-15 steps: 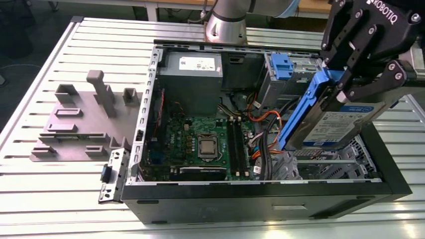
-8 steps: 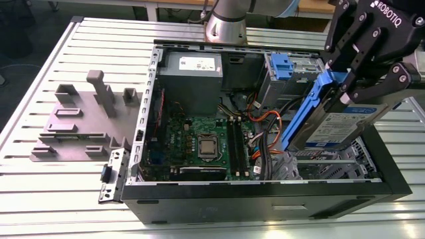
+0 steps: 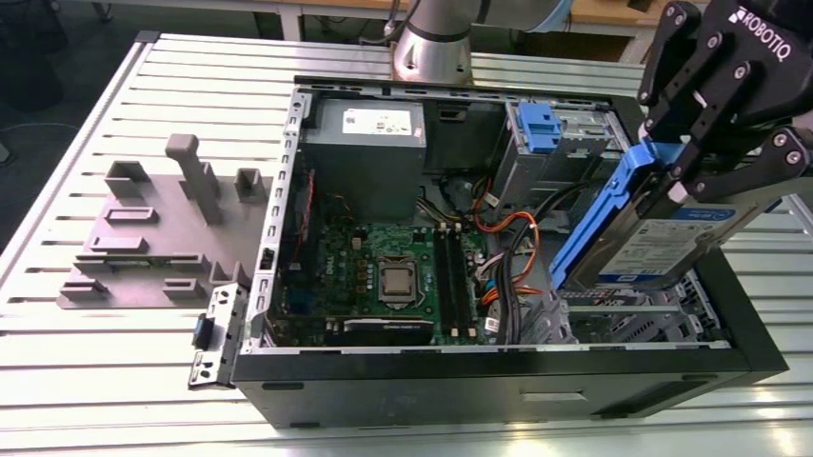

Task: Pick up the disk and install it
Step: 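Insert the disk into the insertion slot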

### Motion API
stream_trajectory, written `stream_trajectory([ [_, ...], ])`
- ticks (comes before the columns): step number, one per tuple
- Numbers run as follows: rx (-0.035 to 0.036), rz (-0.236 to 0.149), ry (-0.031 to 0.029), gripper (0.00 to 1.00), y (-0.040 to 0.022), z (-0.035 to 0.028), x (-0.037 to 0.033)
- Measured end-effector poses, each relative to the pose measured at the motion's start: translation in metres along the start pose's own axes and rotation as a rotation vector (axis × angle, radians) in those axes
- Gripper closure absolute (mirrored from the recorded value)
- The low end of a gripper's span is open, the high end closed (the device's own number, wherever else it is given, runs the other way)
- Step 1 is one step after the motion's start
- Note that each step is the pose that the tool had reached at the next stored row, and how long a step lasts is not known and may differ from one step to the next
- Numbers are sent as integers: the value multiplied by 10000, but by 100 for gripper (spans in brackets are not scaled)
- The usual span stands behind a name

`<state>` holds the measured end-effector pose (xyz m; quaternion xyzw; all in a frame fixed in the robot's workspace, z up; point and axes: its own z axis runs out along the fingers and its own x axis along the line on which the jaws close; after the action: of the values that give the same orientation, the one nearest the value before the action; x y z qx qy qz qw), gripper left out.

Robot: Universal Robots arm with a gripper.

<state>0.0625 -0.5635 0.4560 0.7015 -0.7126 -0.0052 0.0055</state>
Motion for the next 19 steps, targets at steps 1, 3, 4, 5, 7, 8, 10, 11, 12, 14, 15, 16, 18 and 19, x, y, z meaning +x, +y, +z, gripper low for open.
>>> stream_trajectory([
  [1,0,-1,1,64,-15,4,0],
  [3,0,-1,2,64,-38,13,-1],
  [4,0,0,1,64,-47,18,-1],
  [5,0,-1,1,64,-56,22,-1],
  [7,0,0,1,64,-75,32,-1],
  [8,0,-1,1,64,-85,37,-1],
  [10,0,-1,1,64,-103,48,-2],
  [11,0,0,1,64,-110,54,-2],
  [12,0,0,2,64,-117,59,-2],
  [14,0,0,1,64,-128,71,-2],
  [15,0,1,1,64,-129,78,-2],
  [16,0,1,2,64,-129,86,-2],
  [18,0,0,1,64,-131,102,-2],
  [19,0,0,1,64,-131,110,-2],
])
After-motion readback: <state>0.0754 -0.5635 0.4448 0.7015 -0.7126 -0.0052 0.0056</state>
